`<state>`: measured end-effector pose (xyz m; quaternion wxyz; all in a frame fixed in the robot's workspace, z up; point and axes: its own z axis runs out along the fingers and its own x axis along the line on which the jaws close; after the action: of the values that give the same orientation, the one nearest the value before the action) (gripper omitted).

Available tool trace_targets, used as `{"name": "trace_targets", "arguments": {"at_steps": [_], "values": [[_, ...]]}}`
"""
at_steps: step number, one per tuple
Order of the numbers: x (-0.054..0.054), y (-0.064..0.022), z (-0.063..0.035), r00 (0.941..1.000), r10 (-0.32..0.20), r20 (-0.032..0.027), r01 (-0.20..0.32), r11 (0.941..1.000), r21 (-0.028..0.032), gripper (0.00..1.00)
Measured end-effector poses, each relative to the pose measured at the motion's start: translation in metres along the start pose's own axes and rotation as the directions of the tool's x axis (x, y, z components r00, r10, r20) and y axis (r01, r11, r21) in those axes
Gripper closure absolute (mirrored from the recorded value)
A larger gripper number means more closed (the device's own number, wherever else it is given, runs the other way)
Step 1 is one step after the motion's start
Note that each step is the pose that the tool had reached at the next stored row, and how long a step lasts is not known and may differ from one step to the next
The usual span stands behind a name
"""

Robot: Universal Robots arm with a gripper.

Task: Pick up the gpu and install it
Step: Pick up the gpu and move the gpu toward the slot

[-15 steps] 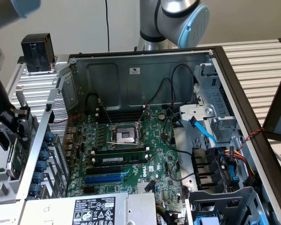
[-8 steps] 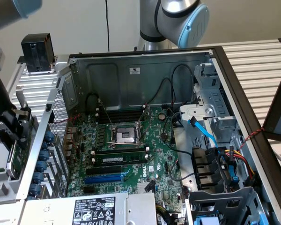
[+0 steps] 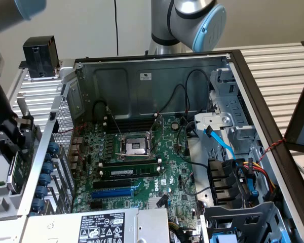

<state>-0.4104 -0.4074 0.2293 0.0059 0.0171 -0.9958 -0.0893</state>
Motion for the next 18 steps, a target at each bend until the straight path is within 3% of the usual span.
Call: {"name": "trace_targets", "arguments": {"at_steps": [18], "values": [[-0.002, 0.0, 0.0006, 0.9999, -0.016, -0.0031, 0.016, 0.9999, 0.0034, 0.59]]}}
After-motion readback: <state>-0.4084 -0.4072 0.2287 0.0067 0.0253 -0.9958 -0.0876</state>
